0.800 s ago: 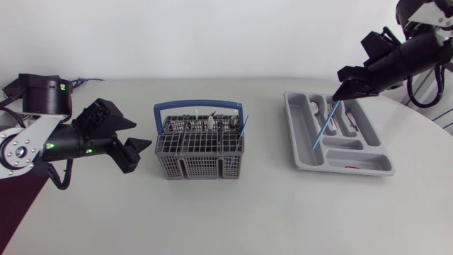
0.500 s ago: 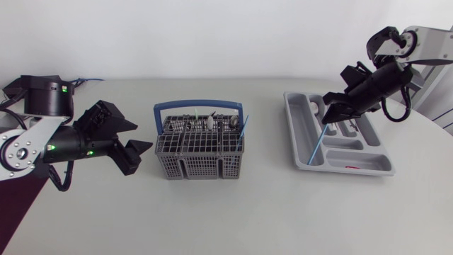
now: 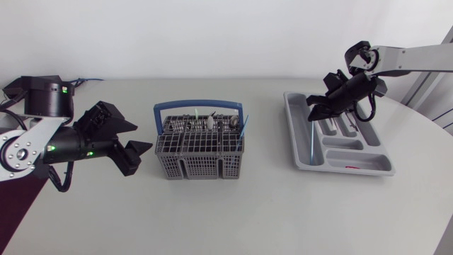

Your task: Unload the cutlery basket into the drawer organizer.

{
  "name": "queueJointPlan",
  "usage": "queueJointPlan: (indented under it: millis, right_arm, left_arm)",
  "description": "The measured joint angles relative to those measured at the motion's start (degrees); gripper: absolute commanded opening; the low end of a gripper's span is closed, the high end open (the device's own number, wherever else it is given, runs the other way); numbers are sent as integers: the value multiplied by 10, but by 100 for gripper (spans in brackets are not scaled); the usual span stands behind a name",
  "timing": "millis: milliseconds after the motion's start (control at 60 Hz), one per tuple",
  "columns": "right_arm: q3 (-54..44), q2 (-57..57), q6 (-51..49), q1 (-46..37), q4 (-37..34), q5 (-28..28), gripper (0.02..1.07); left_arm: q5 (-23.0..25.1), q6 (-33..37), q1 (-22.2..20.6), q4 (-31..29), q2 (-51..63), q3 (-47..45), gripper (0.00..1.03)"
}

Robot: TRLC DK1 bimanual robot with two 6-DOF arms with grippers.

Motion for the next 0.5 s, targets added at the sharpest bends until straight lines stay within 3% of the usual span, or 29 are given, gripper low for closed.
queueJointPlan:
  millis: [117,233,383,500]
  right_arm:
    - [14,35,10,1,32,0,20]
    - [15,54,22,3,79,21,48]
    - [-20,25,25,12,141,46,70]
    - [-94,-57,26,26,165,50,70]
  left_arm:
    - [0,0,0,0,0,0,98]
    - [0,0,0,0,0,0,98]
    - [0,0,0,0,0,0,98]
    - [0,0,0,0,0,0,98]
